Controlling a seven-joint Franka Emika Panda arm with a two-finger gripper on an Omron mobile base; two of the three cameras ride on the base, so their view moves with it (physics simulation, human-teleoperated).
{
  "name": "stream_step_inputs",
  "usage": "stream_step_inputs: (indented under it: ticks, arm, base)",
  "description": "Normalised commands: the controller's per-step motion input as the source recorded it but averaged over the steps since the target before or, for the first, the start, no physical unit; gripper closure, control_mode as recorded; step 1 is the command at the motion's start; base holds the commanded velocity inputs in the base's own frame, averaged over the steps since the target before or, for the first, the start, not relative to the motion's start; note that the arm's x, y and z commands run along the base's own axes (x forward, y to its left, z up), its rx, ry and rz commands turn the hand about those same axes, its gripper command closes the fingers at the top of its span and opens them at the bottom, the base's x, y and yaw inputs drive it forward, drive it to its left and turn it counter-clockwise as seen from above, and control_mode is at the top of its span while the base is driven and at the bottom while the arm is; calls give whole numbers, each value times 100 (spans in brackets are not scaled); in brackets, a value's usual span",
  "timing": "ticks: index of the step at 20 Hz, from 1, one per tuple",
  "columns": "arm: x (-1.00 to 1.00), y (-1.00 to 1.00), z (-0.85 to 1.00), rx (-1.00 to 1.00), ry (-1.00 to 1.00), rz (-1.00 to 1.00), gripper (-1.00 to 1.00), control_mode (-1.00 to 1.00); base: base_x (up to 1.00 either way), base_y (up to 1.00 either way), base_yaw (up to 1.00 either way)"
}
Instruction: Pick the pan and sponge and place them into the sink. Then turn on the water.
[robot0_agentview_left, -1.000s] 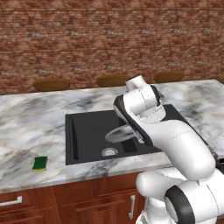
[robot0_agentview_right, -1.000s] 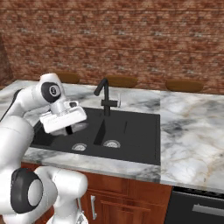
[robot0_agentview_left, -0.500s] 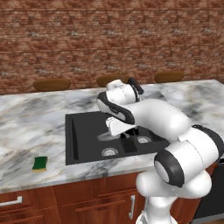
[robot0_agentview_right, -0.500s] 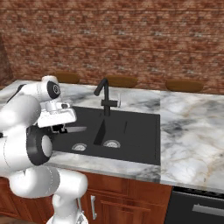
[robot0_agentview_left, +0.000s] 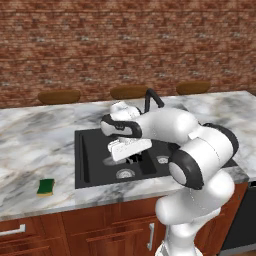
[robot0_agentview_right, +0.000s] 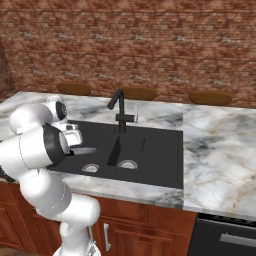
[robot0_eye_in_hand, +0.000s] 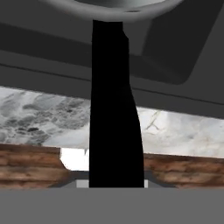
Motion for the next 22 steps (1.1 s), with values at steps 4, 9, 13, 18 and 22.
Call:
stream_step_inputs:
  ticks: [4, 9, 13, 18, 22]
  arm:
    - [34, 12, -4, 0, -10, 6, 100, -100]
    - [27, 3, -18, 0, -11, 16, 100, -100]
    - [34, 0, -21, 0, -2, 21, 100, -100]
    - [18, 0, -24, 0, 0, 24, 100, -100]
    - [21, 10, -24, 0, 0, 17, 100, -100]
  base:
    - [0, 0, 0]
    - [0, 0, 0]
    - [0, 0, 0]
    - [0, 0, 0]
    - [0, 0, 0]
